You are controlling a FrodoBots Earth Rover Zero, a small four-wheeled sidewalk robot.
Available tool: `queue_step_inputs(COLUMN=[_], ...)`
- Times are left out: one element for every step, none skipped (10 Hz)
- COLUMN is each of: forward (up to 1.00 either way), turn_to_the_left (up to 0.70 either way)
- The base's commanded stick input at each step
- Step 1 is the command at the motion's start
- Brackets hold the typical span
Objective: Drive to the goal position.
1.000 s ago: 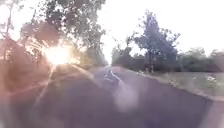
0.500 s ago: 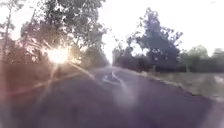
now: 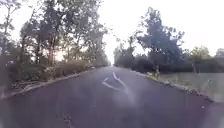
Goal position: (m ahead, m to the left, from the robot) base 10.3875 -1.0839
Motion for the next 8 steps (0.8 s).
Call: queue_step_inputs(forward=[1.00, 1.00, 1.00, 1.00, 1.00, 1.00, 1.00, 1.00], turn_to_the_left=[0.00, -0.02, -0.20, -0.29, -0.39, -0.39, -0.23, -0.04])
